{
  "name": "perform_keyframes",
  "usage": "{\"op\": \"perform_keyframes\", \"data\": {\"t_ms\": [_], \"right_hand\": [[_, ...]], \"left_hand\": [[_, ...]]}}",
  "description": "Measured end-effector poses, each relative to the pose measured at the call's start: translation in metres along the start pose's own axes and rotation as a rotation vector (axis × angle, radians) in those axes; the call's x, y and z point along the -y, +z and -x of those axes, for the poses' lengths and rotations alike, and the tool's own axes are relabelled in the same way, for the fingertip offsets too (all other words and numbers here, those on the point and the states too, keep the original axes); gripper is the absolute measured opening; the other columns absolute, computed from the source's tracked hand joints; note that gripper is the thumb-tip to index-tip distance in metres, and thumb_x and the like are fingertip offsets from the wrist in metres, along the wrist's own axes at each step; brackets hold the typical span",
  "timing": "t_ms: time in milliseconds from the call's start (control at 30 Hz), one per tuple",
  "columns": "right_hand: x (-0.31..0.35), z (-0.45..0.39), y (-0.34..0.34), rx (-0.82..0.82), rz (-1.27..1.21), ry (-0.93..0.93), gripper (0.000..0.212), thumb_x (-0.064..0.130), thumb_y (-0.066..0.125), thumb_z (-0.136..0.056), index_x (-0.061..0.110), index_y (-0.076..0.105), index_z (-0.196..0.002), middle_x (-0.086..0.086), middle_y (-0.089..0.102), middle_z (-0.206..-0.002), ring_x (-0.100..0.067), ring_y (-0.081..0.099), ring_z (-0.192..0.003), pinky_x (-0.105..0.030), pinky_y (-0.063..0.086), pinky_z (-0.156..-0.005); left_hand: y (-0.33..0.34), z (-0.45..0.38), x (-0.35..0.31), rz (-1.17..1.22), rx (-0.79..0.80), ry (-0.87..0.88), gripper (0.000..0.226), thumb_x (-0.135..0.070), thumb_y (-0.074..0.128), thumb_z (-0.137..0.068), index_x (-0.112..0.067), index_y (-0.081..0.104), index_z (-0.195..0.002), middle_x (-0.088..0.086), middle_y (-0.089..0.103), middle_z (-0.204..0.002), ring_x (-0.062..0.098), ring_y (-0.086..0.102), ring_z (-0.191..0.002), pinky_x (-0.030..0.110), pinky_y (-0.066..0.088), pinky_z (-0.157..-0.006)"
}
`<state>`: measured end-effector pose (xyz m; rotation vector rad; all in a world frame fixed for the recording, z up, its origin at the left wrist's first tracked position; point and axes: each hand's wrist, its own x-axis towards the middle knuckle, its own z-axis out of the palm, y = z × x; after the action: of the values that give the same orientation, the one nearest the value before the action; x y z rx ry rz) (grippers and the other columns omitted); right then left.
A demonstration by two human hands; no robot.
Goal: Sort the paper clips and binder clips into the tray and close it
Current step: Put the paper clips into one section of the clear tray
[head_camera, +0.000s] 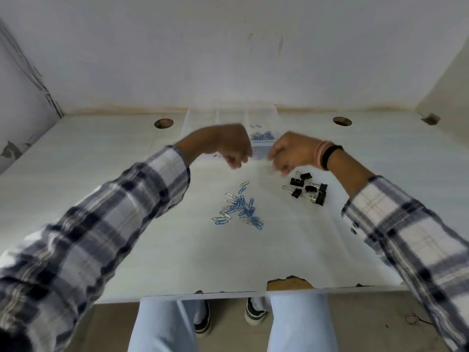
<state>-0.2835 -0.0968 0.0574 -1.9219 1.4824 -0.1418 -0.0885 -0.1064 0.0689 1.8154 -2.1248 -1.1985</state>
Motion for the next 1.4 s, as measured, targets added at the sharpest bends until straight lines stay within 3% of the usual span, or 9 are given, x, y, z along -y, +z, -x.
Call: {"op": "perform_keyframes", "data": {"t_ms": [167,333,467,600,733,933,1100,1233,1400], "right_hand": [[0.007,0.015,0.059,0.115,0.444,-0.040,0.058,0.006,0.048,-0.091,0.017,0.043,-0.148,-0.011,0.044,-0.139,-0.031,0.052,-0.123,-0.032,0.046,-0.097],[0.005,0.023,0.079,0.146,0.454,-0.113,0.059,0.005,0.043,-0.091,0.030,0.047,-0.144,-0.013,0.042,-0.132,-0.034,0.046,-0.123,-0.044,0.039,-0.108],[0.007,0.039,0.078,0.205,0.440,-0.155,0.061,0.027,0.065,-0.091,0.028,0.042,-0.147,-0.003,0.042,-0.126,-0.020,0.050,-0.115,-0.030,0.041,-0.101],[0.013,0.043,0.088,0.216,0.522,-0.139,0.101,0.053,0.080,-0.074,0.023,0.027,-0.156,-0.010,0.035,-0.142,-0.029,0.045,-0.129,-0.036,0.037,-0.107],[0.014,0.038,0.102,0.115,0.469,-0.209,0.074,0.040,0.080,-0.078,0.018,0.052,-0.143,-0.010,0.048,-0.119,-0.028,0.053,-0.114,-0.029,0.039,-0.091],[0.007,0.034,0.120,-0.115,0.405,-0.319,0.028,0.030,0.073,-0.086,0.013,0.076,-0.109,-0.007,0.059,-0.090,-0.028,0.061,-0.093,-0.029,0.043,-0.075],[0.009,0.037,0.128,-0.190,0.408,-0.341,0.016,0.021,0.064,-0.090,0.011,0.071,-0.080,-0.011,0.063,-0.076,-0.029,0.057,-0.076,-0.030,0.038,-0.064],[0.013,0.037,0.131,-0.248,0.364,-0.321,0.036,0.022,0.066,-0.085,0.024,0.047,-0.055,0.003,0.043,-0.054,-0.022,0.047,-0.061,-0.027,0.030,-0.057],[0.004,0.036,0.130,-0.292,0.104,-0.303,0.008,0.016,0.074,-0.077,0.010,0.076,-0.071,-0.010,0.067,-0.060,-0.015,0.056,-0.054,-0.029,0.051,-0.059]], "left_hand": [[0.048,0.031,0.038,-0.435,0.044,0.067,0.068,0.012,0.042,-0.086,-0.013,0.048,-0.150,0.010,0.048,-0.149,0.030,0.049,-0.136,0.038,0.046,-0.108],[0.057,0.056,0.062,-0.419,0.013,0.153,0.069,0.011,0.036,-0.084,-0.026,0.066,-0.134,0.004,0.053,-0.131,0.024,0.054,-0.119,0.038,0.047,-0.104],[0.048,0.075,0.080,-0.345,0.019,0.117,0.056,-0.003,0.064,-0.087,-0.028,0.061,-0.138,-0.001,0.054,-0.135,0.018,0.056,-0.118,0.037,0.051,-0.101],[0.056,0.074,0.087,-0.470,0.066,0.108,0.102,-0.044,0.089,-0.072,-0.022,0.035,-0.156,0.001,0.043,-0.138,0.020,0.052,-0.123,0.036,0.047,-0.104],[0.070,0.061,0.085,-0.424,-0.036,0.212,0.078,-0.033,0.088,-0.075,-0.014,0.055,-0.143,0.008,0.051,-0.128,0.019,0.054,-0.110,0.025,0.039,-0.087],[0.080,0.061,0.087,-0.365,-0.206,0.330,0.024,-0.018,0.079,-0.084,-0.015,0.081,-0.107,0.010,0.075,-0.096,0.023,0.068,-0.088,0.032,0.054,-0.082],[0.083,0.068,0.088,-0.381,-0.232,0.359,0.018,-0.015,0.071,-0.087,-0.014,0.082,-0.101,0.010,0.075,-0.090,0.025,0.068,-0.085,0.034,0.054,-0.077],[0.086,0.070,0.090,-0.381,-0.257,0.363,0.018,-0.010,0.068,-0.081,-0.006,0.078,-0.096,0.014,0.072,-0.086,0.031,0.064,-0.083,0.041,0.051,-0.073],[0.086,0.069,0.092,-0.234,-0.292,0.321,0.019,-0.007,0.072,-0.078,-0.007,0.081,-0.095,0.009,0.077,-0.084,0.021,0.068,-0.076,0.027,0.054,-0.069]]}}
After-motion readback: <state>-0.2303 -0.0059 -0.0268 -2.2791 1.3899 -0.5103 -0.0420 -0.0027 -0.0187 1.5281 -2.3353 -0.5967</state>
